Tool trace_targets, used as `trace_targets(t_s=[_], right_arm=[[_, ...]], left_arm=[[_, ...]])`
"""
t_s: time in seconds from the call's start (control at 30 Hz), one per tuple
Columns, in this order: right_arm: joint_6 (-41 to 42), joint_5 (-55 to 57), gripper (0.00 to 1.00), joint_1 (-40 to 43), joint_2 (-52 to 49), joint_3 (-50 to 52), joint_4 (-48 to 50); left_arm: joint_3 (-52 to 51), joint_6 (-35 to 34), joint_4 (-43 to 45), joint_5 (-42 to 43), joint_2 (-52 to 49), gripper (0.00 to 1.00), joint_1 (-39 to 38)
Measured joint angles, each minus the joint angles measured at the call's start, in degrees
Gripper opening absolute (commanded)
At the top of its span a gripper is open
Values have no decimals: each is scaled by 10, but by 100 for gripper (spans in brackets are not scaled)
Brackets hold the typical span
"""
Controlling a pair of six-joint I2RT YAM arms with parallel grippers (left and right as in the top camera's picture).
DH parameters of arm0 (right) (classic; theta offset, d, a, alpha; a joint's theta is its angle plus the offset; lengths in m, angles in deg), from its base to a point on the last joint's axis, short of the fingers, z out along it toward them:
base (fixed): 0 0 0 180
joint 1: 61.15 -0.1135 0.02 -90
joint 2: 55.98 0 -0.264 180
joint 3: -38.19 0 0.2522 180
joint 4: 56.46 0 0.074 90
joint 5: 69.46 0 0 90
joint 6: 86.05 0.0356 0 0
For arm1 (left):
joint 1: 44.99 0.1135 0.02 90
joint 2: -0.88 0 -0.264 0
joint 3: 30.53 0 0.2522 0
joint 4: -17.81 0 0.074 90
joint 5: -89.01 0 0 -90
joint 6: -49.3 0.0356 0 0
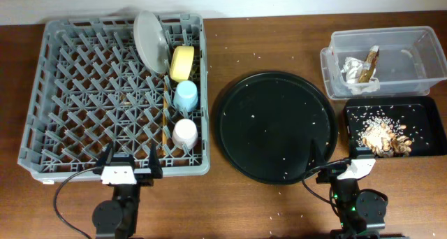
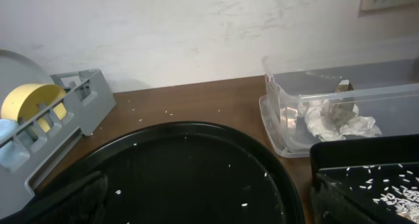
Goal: Sort waste into correct bins and load items into the dishwasher rack
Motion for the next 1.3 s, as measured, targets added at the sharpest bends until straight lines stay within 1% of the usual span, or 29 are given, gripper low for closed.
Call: trace_targets(t_s=[0.07, 0.1, 0.2, 1.3], right_arm=[[1, 0, 98, 0, -1, 0, 0], [0, 0, 98, 0, 0, 0, 0], [0, 0, 98, 0, 0, 0, 0], [1, 0, 98, 0, 0, 0, 0]], left_arm=[[0, 35, -78, 18, 32, 99, 3], [-2, 42, -93, 19, 42, 99, 3], [-2, 52, -92, 18, 65, 99, 3], [-2, 56, -92, 18, 65, 99, 3]])
